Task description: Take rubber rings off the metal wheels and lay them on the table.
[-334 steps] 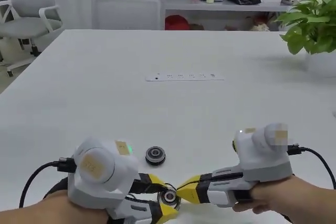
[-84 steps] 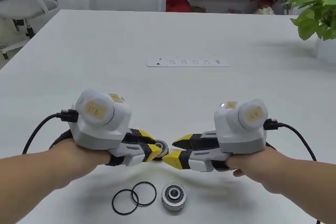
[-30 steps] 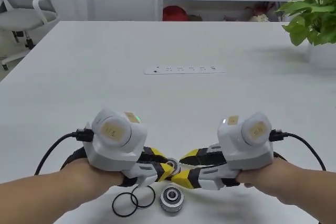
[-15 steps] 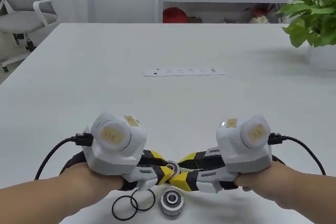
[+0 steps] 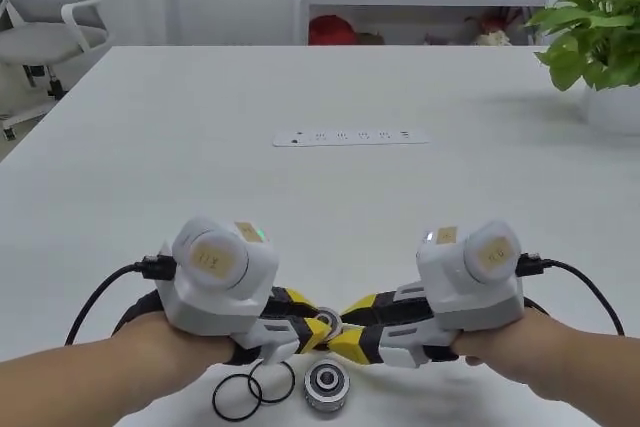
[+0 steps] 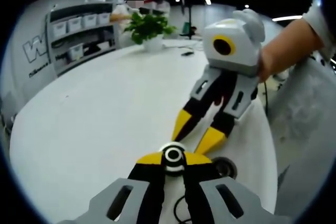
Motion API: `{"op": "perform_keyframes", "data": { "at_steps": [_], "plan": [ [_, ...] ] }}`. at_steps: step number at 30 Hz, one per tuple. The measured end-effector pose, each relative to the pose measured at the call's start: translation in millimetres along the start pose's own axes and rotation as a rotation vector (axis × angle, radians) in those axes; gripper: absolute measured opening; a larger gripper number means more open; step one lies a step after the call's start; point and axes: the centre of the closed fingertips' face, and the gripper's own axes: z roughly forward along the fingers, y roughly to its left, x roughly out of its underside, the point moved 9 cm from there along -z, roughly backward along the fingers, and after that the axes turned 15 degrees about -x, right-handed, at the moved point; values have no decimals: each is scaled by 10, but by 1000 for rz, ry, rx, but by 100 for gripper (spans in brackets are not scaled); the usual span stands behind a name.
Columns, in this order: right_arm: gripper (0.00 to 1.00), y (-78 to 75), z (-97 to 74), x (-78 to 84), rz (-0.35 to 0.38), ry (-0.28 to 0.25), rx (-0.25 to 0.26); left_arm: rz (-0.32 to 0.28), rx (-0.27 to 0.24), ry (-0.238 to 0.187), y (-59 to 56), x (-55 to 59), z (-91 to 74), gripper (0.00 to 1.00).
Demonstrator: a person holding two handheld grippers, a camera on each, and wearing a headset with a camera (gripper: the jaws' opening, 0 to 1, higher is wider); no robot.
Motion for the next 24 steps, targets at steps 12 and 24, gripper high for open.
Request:
{"op": "perform_keyframes", "data": {
  "at_steps": [12, 24],
  "plan": [
    [13, 4, -22, 25, -14, 10, 6, -3, -5, 1, -5, -2, -6, 13],
    [27, -7, 87, -23, -11, -15, 26, -4, -6, -2, -8, -1, -8, 13]
  ]
}}
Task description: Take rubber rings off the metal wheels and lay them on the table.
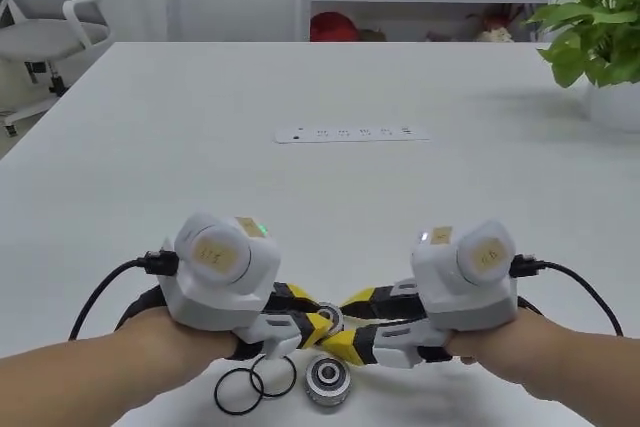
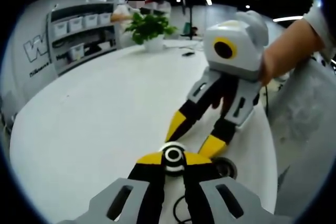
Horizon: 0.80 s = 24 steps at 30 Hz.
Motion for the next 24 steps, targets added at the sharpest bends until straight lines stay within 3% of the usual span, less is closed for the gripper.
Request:
{"op": "perform_keyframes", "data": {
  "at_steps": [15, 24],
  "plan": [
    [24, -1, -16, 18, 14, -1, -12, 1, 2, -4, -3, 10, 6, 13],
    [16, 1, -74, 59, 3, 18, -12, 0, 5, -3, 3, 11, 9, 13]
  ]
}}
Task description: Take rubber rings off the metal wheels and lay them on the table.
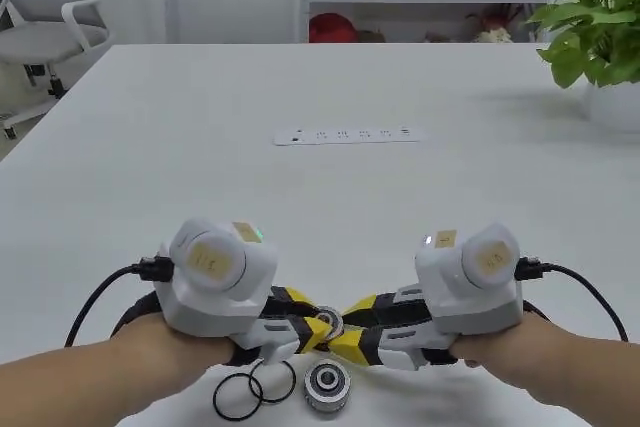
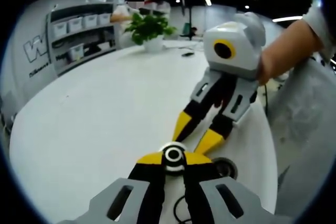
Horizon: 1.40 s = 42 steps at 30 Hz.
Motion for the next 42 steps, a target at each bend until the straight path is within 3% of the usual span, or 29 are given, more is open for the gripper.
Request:
{"op": "perform_keyframes", "data": {
  "at_steps": [20, 42],
  "plan": [
    [13, 9, -13, 1, -6, 17, 3, -9, -7, 6, -5, -3, -1, 12],
    [0, -26, -48, 9, 6, 20, 28, 1, -13, 3, -10, -1, -8, 12]
  ]
}}
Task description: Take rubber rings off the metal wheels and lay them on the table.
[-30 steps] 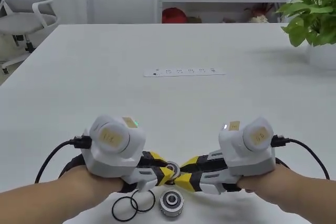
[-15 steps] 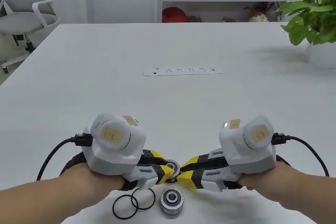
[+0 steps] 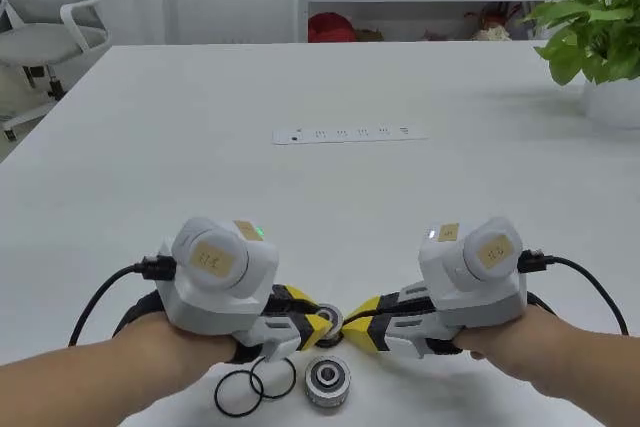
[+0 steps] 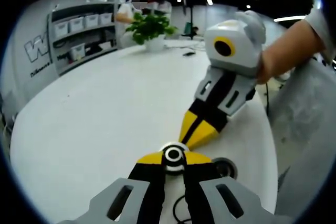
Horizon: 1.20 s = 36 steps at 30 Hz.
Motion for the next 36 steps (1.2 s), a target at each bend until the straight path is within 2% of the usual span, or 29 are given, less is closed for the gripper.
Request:
{"op": "perform_keyframes", "data": {
  "at_steps": [15, 21, 24, 36],
  "plan": [
    [0, -28, -46, 7, 129, -74, -4, 7, -6, 0, -8, -2, -7, 12],
    [0, -44, -64, 15, 186, -114, -6, 12, -7, 1, -11, -2, -11, 12],
    [0, -54, -73, -13, 217, -152, -7, 14, -8, 2, -13, -2, -11, 12],
    [0, -43, -68, -28, 256, -189, -15, 18, -19, 6, -21, -5, -5, 12]
  ]
}}
